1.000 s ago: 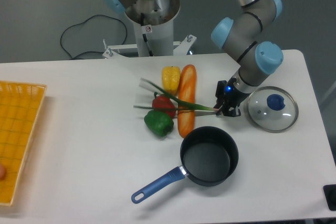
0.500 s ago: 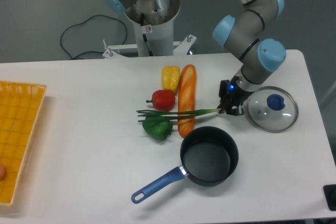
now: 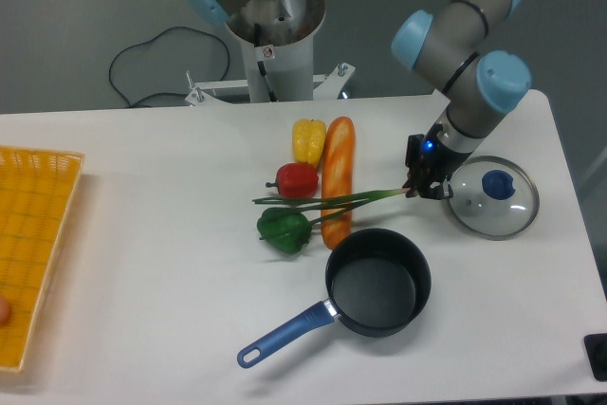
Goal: Pick up the green onion
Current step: 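Lift the green onion up by its root end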
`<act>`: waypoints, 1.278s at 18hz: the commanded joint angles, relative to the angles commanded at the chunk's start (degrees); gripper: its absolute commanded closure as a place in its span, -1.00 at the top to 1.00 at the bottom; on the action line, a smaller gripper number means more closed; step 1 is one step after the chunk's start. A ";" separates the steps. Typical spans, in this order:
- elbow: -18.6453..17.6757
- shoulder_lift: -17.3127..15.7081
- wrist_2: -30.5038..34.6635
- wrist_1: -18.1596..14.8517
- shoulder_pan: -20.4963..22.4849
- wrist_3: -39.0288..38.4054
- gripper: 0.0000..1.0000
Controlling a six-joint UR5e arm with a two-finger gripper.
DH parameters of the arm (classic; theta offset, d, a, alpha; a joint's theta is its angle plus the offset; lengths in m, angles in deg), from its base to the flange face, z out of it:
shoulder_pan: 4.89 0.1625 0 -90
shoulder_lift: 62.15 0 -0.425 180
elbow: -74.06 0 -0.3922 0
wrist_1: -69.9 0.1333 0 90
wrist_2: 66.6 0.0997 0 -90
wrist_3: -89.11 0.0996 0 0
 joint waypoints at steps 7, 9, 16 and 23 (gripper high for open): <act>2.37 -1.67 7.10 -0.36 0.53 -1.23 -0.76; 4.04 -1.85 9.14 -0.44 0.27 -2.02 -0.82; 6.50 -2.47 9.23 0.08 0.27 -2.11 -0.82; 10.20 -2.47 9.23 0.17 0.62 -4.39 -0.82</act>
